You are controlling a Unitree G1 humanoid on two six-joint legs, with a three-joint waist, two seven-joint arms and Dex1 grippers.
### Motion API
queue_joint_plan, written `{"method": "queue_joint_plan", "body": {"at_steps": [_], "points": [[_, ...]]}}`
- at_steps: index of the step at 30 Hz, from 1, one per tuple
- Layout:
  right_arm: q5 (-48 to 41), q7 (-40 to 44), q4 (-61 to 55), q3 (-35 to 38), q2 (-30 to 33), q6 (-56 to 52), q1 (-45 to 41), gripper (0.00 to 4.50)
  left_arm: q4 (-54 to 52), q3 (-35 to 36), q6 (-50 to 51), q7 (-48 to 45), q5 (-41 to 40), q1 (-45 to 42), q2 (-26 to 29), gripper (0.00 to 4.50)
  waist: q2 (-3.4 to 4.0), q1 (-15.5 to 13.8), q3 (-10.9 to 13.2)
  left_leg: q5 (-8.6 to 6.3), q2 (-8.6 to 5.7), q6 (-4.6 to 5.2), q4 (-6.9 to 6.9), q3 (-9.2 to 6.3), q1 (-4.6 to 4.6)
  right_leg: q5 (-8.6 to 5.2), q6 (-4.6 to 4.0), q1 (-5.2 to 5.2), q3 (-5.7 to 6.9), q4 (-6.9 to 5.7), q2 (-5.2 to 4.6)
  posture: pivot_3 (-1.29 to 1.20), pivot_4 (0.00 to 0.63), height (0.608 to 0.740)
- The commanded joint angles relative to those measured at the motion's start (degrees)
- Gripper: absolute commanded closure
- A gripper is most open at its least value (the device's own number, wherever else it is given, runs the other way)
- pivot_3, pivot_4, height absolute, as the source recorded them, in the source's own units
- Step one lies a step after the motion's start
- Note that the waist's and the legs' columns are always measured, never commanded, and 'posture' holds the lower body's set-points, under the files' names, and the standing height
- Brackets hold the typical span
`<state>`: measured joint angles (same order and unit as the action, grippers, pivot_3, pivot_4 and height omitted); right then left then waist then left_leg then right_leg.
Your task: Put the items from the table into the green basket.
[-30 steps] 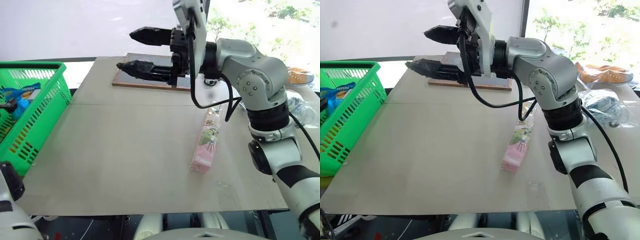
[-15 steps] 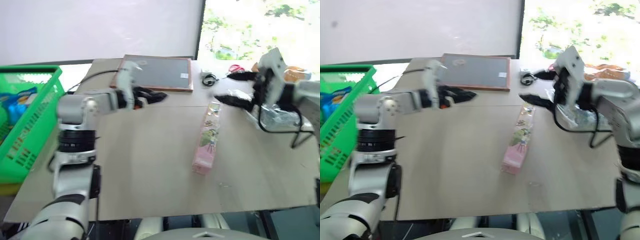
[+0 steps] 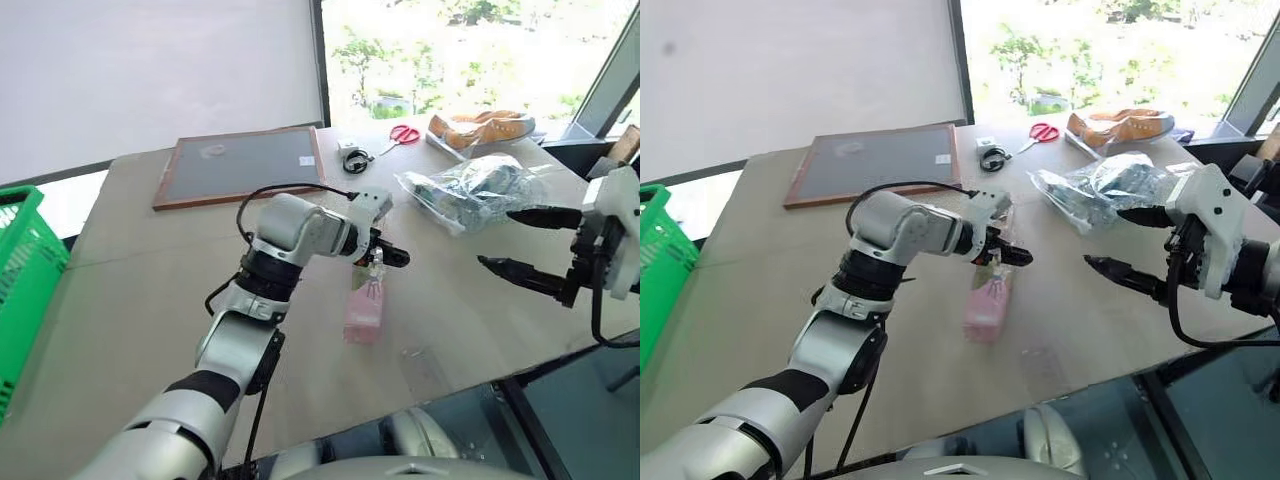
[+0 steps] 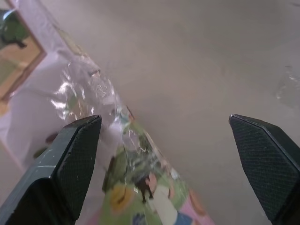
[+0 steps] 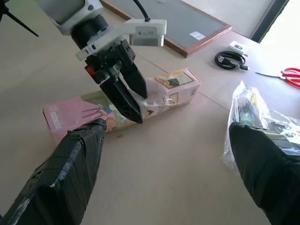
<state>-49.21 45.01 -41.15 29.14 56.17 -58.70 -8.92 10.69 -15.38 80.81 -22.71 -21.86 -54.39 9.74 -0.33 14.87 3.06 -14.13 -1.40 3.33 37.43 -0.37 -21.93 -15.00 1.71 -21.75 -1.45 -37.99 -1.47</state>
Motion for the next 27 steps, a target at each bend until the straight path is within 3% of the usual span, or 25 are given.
{"method": "queue_joint_plan", "body": {"at_steps": [1,12,27], "points": [[-2.9,-2.4,-2.3,3.2,0.1,-0.5,0.4,0.0,-1.2,-4.2,-0.9,1.4,3.3,-0.5,1.2,0.02,0.0,0.4,0.0,-0.07,-0.04,0.1,0.0,0.04,-0.01,-0.03,0.05,0.0,-0.04,0.03,-0.05,-0.44,0.078,0.74],[-10.3,-4.2,-4.1,4.6,1.4,0.3,2.5,0.0,-12.1,1.4,6.4,4.1,3.6,-1.9,3.4,0.02,-0.03,1.8,1.1,-0.25,-0.11,0.18,0.07,0.14,0.0,-0.21,0.41,0.0,-0.13,0.08,-0.12,-0.42,0.082,0.74],[-6.8,-0.1,-1.6,3.8,5.9,4.9,6.3,0.0,-8.1,0.0,3.9,8.1,7.0,4.3,0.5,0.02,-0.04,1.5,1.2,-0.32,-0.24,0.16,0.05,0.14,-0.01,-0.31,0.59,0.01,-0.14,0.1,-0.26,-0.4,0.062,0.74]]}}
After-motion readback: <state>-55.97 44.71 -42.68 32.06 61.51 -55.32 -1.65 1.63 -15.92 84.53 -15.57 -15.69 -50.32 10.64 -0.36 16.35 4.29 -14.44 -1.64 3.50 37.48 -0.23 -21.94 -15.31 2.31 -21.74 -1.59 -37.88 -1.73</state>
